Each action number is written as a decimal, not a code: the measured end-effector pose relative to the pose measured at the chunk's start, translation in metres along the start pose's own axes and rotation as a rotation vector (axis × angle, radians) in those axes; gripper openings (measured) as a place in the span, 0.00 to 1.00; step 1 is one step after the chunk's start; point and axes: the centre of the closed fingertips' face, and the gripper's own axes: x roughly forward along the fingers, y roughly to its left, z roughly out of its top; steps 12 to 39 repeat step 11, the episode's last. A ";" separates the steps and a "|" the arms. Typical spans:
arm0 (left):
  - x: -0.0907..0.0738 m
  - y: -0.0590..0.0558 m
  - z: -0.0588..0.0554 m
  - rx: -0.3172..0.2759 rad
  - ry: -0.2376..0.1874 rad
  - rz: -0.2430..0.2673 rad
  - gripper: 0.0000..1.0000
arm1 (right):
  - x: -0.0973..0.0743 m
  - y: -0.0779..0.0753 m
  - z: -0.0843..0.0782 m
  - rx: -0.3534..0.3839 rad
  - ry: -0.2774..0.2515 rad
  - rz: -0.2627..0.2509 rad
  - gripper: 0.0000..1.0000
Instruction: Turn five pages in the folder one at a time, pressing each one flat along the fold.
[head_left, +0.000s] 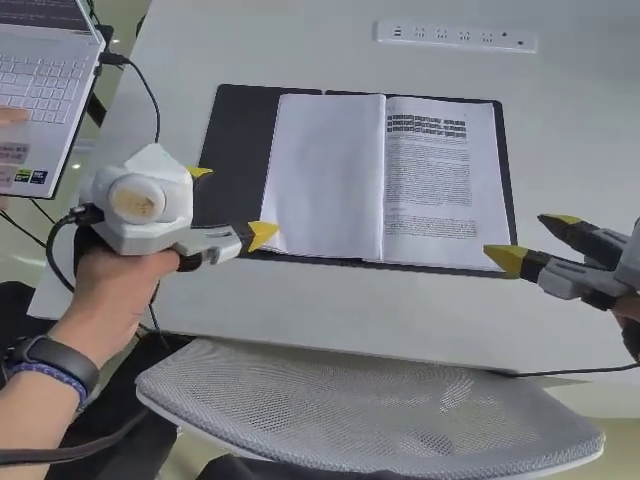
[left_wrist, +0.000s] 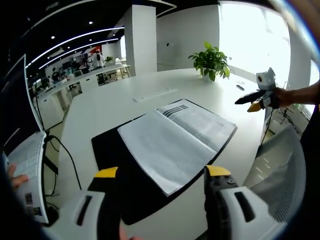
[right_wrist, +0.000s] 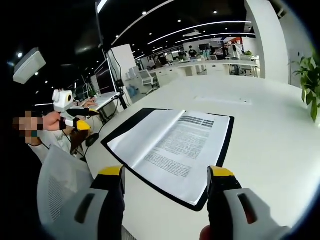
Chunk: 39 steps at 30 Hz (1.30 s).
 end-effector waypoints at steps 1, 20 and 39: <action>-0.001 0.000 0.000 0.002 -0.002 0.002 0.67 | -0.002 0.001 -0.001 -0.003 -0.002 -0.001 0.67; -0.018 -0.007 0.001 0.041 -0.007 0.003 0.73 | -0.013 0.006 -0.008 -0.018 0.011 -0.005 0.72; -0.018 -0.007 0.001 0.041 -0.007 0.003 0.73 | -0.013 0.006 -0.008 -0.018 0.011 -0.005 0.72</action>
